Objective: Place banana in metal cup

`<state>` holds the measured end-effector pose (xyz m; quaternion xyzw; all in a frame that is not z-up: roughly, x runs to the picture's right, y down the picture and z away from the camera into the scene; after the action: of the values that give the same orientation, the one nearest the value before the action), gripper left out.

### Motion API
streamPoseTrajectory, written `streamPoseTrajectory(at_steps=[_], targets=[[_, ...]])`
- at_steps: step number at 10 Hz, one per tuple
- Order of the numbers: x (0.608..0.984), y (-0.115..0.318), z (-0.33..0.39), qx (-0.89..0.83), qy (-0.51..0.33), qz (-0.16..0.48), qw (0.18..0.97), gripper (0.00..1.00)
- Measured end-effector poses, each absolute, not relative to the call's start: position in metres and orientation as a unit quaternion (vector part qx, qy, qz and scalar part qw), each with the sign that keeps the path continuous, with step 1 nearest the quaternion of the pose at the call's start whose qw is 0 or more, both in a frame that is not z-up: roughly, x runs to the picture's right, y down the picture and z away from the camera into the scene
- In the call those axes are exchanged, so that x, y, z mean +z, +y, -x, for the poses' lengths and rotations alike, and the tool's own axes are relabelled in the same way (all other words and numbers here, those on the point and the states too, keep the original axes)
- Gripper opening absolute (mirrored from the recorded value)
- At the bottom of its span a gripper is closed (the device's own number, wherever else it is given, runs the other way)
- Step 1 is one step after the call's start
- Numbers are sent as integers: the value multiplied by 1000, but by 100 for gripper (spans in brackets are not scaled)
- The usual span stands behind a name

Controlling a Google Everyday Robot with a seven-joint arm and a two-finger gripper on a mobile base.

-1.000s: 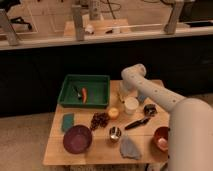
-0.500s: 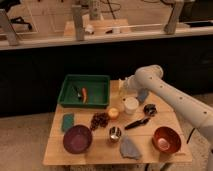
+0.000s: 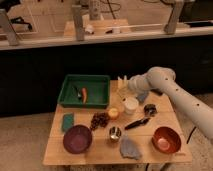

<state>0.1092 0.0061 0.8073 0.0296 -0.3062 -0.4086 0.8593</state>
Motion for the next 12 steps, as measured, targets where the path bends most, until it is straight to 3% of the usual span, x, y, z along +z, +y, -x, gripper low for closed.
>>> streamPoseTrajectory(at_steps=[6, 12], targets=[[792, 24, -94, -431, -311, -32, 846, 0], [721, 116, -80, -428, -337, -8, 839, 0]])
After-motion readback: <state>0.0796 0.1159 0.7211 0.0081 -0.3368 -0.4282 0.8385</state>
